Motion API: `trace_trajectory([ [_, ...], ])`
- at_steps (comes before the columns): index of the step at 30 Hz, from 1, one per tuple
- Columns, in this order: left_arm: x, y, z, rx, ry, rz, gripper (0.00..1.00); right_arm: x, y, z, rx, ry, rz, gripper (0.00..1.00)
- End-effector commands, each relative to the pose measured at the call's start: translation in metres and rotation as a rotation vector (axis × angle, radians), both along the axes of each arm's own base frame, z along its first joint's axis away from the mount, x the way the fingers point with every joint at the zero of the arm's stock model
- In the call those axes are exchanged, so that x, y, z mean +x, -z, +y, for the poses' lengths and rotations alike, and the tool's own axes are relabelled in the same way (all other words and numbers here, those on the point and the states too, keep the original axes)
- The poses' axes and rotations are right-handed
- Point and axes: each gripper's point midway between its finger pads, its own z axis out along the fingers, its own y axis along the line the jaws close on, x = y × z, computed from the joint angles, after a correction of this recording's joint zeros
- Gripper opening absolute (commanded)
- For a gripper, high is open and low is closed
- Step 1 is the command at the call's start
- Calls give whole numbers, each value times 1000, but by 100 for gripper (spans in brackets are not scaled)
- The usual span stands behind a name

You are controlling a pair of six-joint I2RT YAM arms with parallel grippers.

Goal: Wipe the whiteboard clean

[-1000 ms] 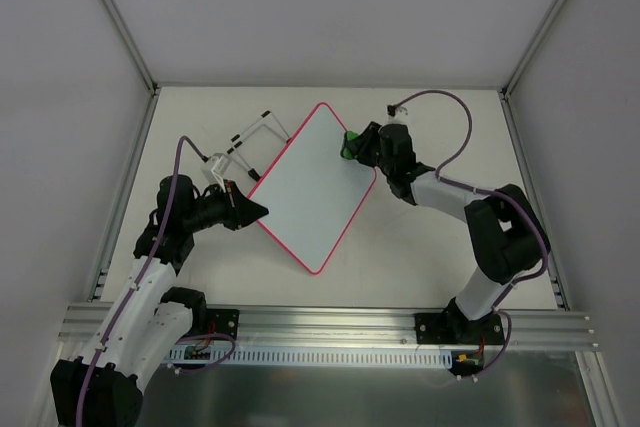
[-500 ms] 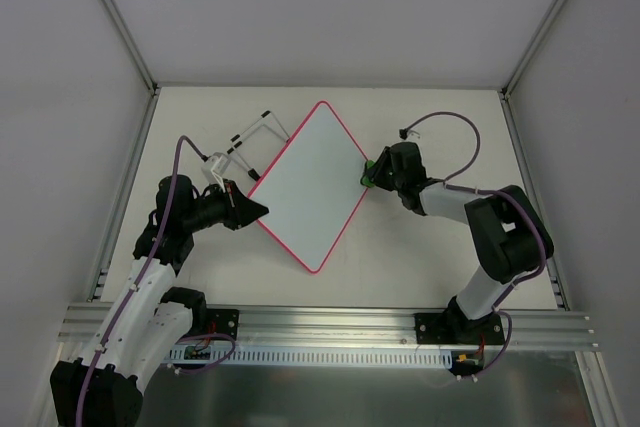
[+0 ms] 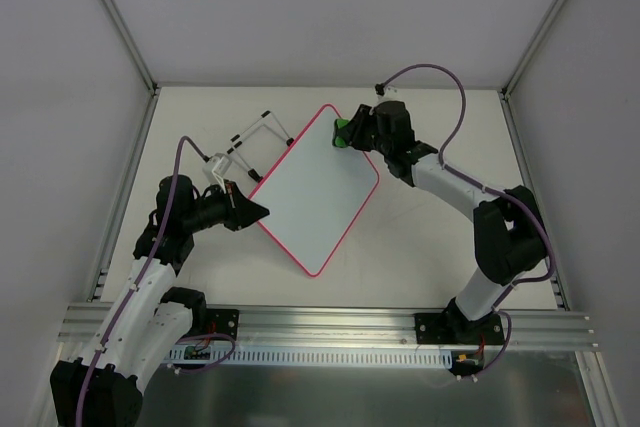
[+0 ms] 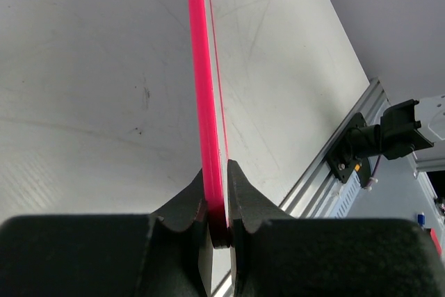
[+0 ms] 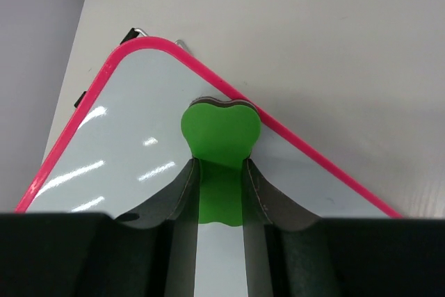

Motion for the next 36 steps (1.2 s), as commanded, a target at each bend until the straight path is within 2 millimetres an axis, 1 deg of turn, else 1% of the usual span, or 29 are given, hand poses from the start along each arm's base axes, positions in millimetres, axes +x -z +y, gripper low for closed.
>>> trace_trajectory([
  [1,-7,0,-6,65,118,-134,0,-5,10,1,-38,-36,36,0],
  [2,-7,0,-6,66,117,-138,0,-9,23,-2,-51,-27,63,0],
  [4,-7,0,-6,65,114,-134,0,-12,39,-12,-59,2,96,0],
  [5,-7,-1,-6,66,113,-138,0,-20,55,-20,-77,20,130,0],
  [8,-6,-2,-6,67,112,-140,0,-25,77,-41,-101,68,167,0],
  [9,-7,-1,-6,67,114,-140,0,-34,92,-51,-110,83,200,0],
  [10,-7,-2,-6,66,115,-143,0,-33,98,-62,-110,109,211,0],
  [12,-7,-2,-6,66,115,-140,0,-38,113,-75,-123,134,248,0],
  [13,-7,-2,-6,66,116,-143,0,-37,117,-83,-126,151,258,0],
  [14,-8,-1,-6,65,117,-137,0,-38,120,-86,-128,152,268,0],
  [16,-8,0,-6,64,119,-137,0,-35,122,-89,-121,152,277,0],
  [18,-8,0,-6,66,118,-140,0,-34,121,-86,-118,138,281,0],
  [19,-8,-1,-6,66,117,-140,0,-31,116,-83,-113,130,277,0],
  [20,-7,-2,-6,66,116,-141,0,-33,116,-79,-111,115,287,0],
  [22,-7,-2,-6,67,114,-143,0,-33,110,-72,-102,97,278,0],
  [23,-6,-1,-5,71,107,-143,0,-31,103,-69,-95,92,262,0],
  [25,-5,-4,-4,72,103,-152,0,-31,97,-68,-83,100,252,0],
  [26,-4,-6,-4,75,96,-158,0,-29,94,-73,-91,124,239,0],
  [28,0,-7,-1,85,72,-166,0,-33,83,-83,-100,152,205,0],
  [29,2,-9,0,88,63,-173,0,-32,81,-96,-134,203,185,0],
  [30,5,-10,2,96,45,-178,0,-38,84,-106,-171,219,184,1],
  [31,6,-12,3,101,36,-188,0,-41,71,-116,-184,246,151,0],
  [32,8,-13,4,105,24,-191,0,-47,72,-132,-239,297,152,0],
  [33,12,-13,7,118,-4,-197,0,-56,78,-145,-292,318,157,2],
  [34,14,-14,9,122,-17,-201,0,-60,66,-156,-303,348,131,3],
  [35,16,-17,10,127,-28,-211,0,-69,71,-172,-362,392,151,4],
  [36,19,-18,12,135,-43,-217,0,-77,74,-182,-397,413,168,5],
])
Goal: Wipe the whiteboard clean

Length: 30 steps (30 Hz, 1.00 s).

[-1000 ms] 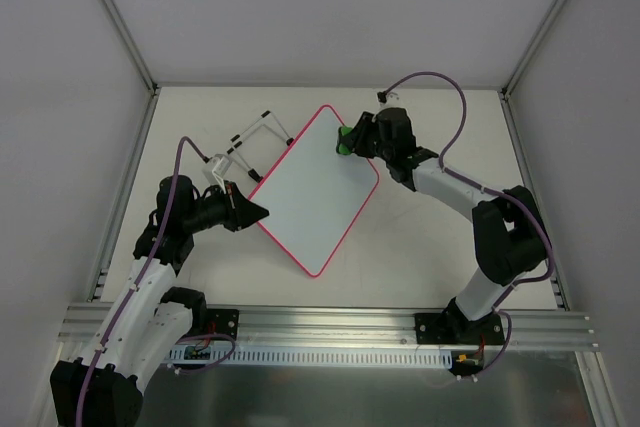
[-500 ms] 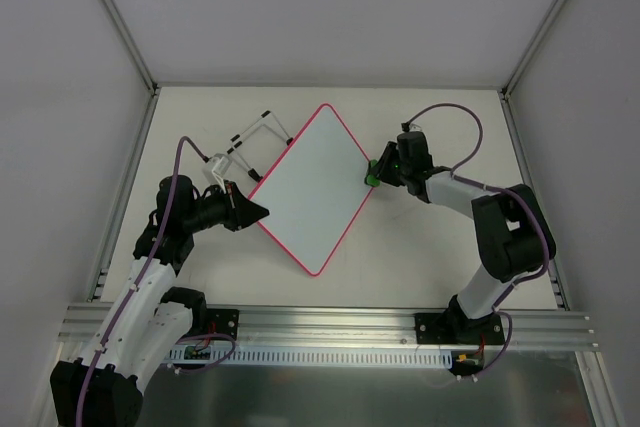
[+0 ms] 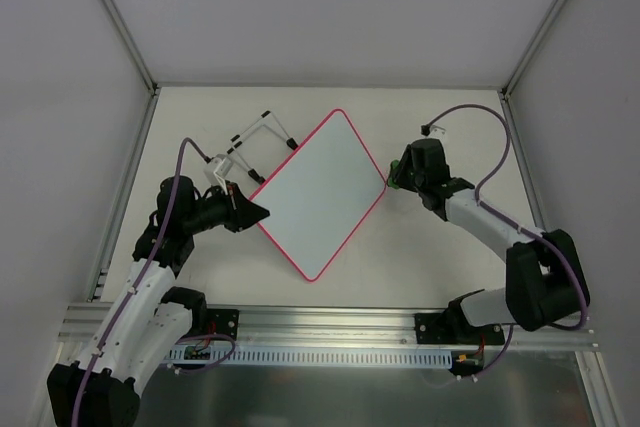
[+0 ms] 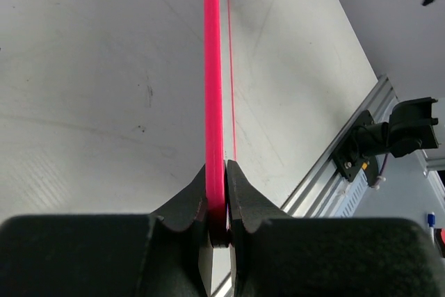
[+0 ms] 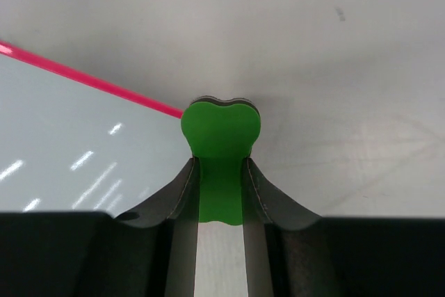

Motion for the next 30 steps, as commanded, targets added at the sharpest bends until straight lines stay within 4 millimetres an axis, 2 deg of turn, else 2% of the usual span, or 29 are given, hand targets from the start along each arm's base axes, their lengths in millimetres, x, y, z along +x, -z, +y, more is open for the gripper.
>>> trace_trajectory([
  [1,24,-18,16,127,-65,-207,0,-23,-1,-56,-198,134,14,5],
  [2,27,-22,18,133,-82,-219,0,-32,1,-69,-233,167,36,5],
  [4,32,-26,22,146,-114,-233,0,-41,10,-83,-253,215,68,6],
  [7,45,-36,32,167,-190,-264,0,-56,34,-98,-255,280,154,9],
  [11,54,-55,32,151,-212,-317,0,-59,46,-102,-229,305,211,16],
  [12,55,-57,32,147,-212,-321,0,-59,51,-102,-228,306,229,21],
  [14,59,-63,31,144,-213,-333,0,-59,54,-103,-223,311,244,26],
  [16,63,-73,29,136,-208,-375,0,-59,56,-103,-220,308,250,38],
  [17,64,-78,29,134,-209,-389,0,-59,55,-102,-215,305,247,43],
  [18,64,-82,29,135,-207,-402,0,-59,54,-102,-214,301,244,57],
  [20,67,-91,29,134,-209,-425,0,-60,46,-102,-209,292,221,71],
  [21,69,-93,30,137,-212,-430,0,-61,43,-102,-210,285,215,85],
  [24,73,-99,29,142,-211,-444,0,-66,29,-103,-210,267,189,99],
  [30,82,-120,34,138,-255,-486,0,-78,-1,-102,-195,195,77,99],
])
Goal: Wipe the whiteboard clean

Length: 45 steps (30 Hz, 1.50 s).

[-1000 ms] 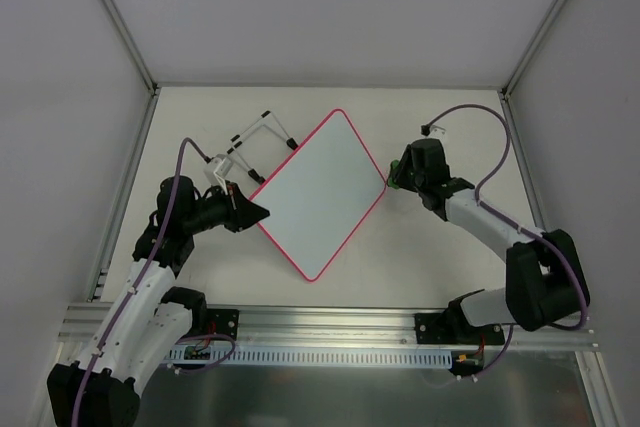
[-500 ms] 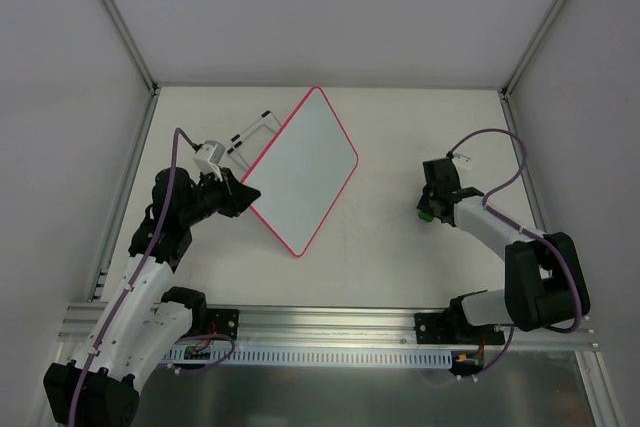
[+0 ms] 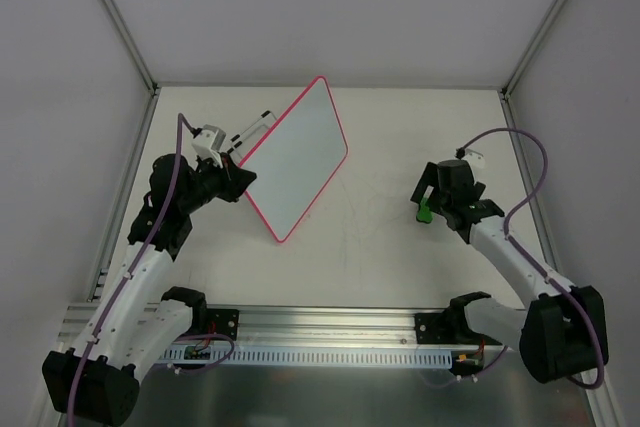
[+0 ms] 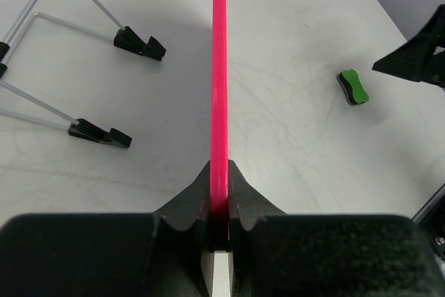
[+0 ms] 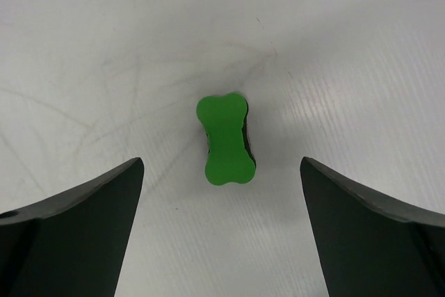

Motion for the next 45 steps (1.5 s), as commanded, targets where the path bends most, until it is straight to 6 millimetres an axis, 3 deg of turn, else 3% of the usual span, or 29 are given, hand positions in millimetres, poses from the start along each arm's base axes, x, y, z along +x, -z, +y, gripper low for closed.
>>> trace_trajectory([
  [1,21,-74,7,-8,-52,-260,0,-10,-15,-2,-17,-57,-49,99],
  [10,40,-112,6,-94,-83,-357,0,-32,-24,2,22,-129,-118,99],
  [17,52,-128,2,-105,-75,-383,0,-45,-26,1,31,-145,-138,99],
  [28,68,-158,4,-140,-108,-447,0,-48,-40,7,69,-171,-179,99],
  [45,91,-220,1,-228,-128,-566,0,-55,-37,12,93,-202,-180,99],
])
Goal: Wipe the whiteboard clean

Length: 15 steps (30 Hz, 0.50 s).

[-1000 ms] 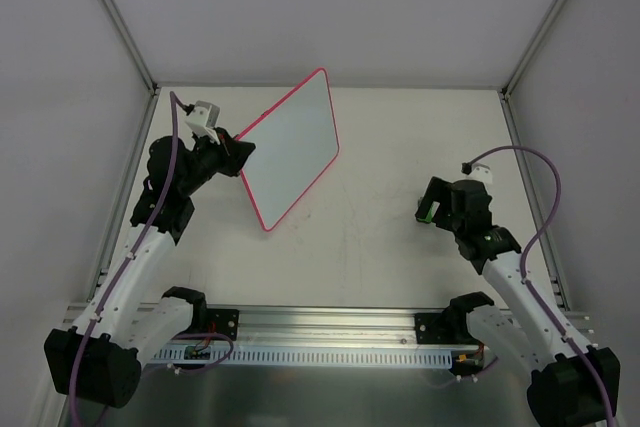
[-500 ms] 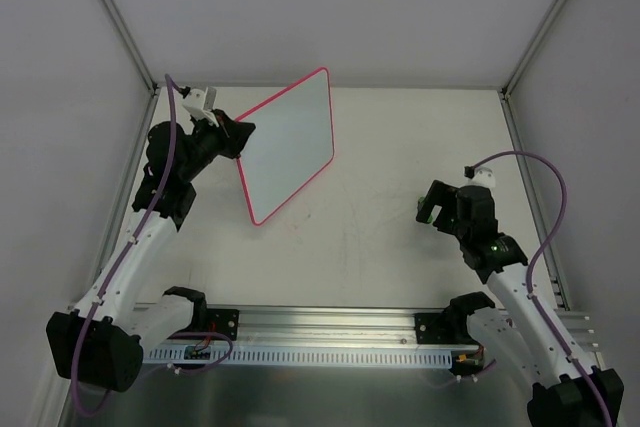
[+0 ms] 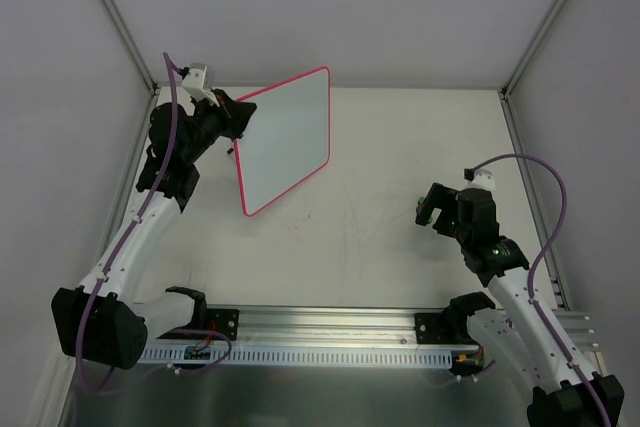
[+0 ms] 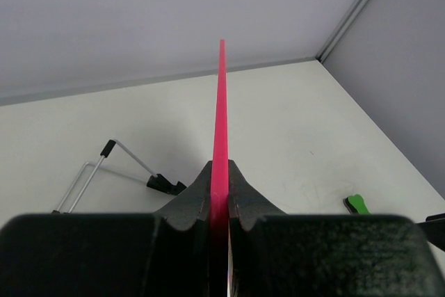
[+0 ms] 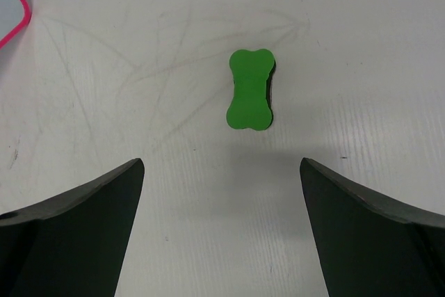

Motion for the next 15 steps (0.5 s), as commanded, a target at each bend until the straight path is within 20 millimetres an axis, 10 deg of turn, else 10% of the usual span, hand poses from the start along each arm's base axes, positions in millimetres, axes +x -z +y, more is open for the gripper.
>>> trace_trajectory([
  [1,-7,-113,7,-112,-22,-324,0,-1,-3,1,1,-18,-16,99],
  [15,9,-151,11,-139,-62,-417,0,-4,-3,4,6,-43,-18,99],
])
